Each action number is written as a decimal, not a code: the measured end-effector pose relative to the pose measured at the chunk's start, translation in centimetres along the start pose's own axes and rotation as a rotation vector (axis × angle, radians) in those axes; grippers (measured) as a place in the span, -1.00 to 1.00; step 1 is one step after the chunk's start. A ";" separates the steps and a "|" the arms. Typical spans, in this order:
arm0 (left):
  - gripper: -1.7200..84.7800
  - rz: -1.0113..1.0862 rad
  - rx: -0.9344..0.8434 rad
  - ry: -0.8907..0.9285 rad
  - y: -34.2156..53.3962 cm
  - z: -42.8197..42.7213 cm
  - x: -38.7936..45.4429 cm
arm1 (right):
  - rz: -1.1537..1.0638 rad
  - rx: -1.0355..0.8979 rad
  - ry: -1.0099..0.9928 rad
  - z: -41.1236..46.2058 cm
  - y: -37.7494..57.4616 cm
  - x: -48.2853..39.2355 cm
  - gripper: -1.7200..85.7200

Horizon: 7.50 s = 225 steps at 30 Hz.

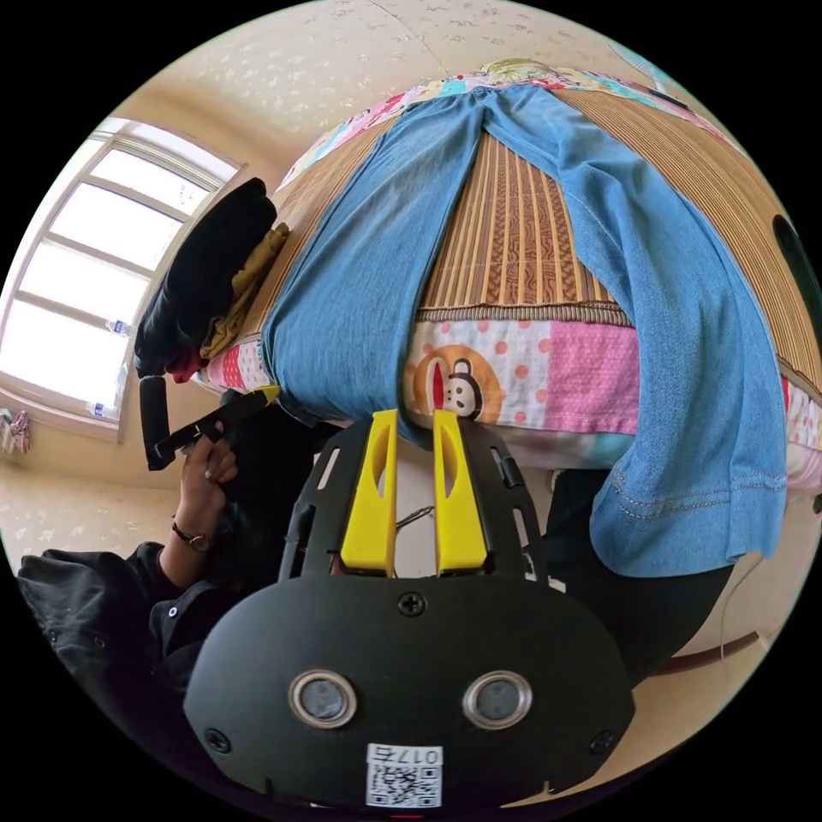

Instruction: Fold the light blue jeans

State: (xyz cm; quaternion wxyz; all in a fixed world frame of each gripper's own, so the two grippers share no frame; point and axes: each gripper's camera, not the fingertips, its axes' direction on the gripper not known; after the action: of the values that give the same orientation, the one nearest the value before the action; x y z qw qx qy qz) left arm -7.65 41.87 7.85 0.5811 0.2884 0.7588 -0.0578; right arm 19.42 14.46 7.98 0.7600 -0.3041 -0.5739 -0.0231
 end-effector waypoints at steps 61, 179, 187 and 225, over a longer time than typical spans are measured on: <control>-0.87 0.071 0.284 0.771 1.2 -12.8 1.9 | -0.030 0.261 -0.051 -22.4 6.1 4.7 -0.87; -0.98 -0.067 -0.124 0.437 -3.1 6.6 -10.9 | -0.277 0.036 0.115 16.3 -5.2 7.1 -0.81; -0.83 -0.080 -0.133 0.233 -2.6 9.7 -9.4 | 0.045 0.090 0.000 14.1 6.7 11.9 -0.77; -0.95 0.102 -0.176 0.025 -10.0 22.1 2.0 | -0.039 -0.028 -0.012 5.8 -2.4 6.4 -0.86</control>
State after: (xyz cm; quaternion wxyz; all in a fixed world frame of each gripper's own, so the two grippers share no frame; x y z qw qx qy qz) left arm 5.72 24.99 -3.53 0.5970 0.2750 0.7524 0.0425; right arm 15.71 17.32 15.62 0.7517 -0.3035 -0.5839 -0.0442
